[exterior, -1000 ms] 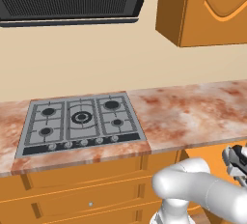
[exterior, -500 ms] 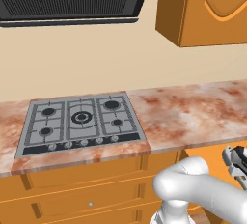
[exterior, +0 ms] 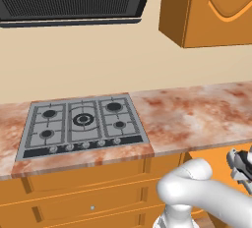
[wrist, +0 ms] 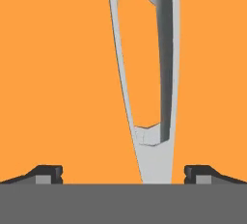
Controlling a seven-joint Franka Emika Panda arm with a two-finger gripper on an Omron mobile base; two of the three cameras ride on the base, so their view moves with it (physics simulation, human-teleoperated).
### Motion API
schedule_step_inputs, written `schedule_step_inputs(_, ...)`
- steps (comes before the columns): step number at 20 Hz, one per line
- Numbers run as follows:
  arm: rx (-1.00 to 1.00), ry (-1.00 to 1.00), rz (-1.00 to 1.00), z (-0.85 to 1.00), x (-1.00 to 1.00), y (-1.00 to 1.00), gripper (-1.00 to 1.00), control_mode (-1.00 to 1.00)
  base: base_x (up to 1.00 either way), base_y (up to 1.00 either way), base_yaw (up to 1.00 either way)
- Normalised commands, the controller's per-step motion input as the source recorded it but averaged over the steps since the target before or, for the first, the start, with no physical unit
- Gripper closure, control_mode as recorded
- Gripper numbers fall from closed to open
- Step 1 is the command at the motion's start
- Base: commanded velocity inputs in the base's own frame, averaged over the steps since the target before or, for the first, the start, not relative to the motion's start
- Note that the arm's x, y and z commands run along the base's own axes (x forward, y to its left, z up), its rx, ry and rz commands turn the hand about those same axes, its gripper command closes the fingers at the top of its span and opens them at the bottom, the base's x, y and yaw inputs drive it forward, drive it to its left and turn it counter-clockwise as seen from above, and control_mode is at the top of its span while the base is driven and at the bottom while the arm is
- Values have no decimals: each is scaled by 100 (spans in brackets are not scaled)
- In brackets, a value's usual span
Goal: Take the tongs from the drawer on the right and place them on the dining counter next to the tray containing the kebab skewer.
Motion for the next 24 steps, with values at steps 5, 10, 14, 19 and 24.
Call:
schedule_step_inputs(5,2,0,0,-18,6,-10,-100,-100,0,0,0)
schedule_step_inputs(10,2,0,0,-17,9,-12,-100,-100,0,0,0)
schedule_step_inputs(14,0,0,0,-20,10,-1,-100,-100,0,0,0)
schedule_step_inputs(19,0,0,0,-15,2,0,-100,-100,0,0,0)
schedule_step_inputs(24,0,0,0,-11,0,0,-100,-100,0,0,0)
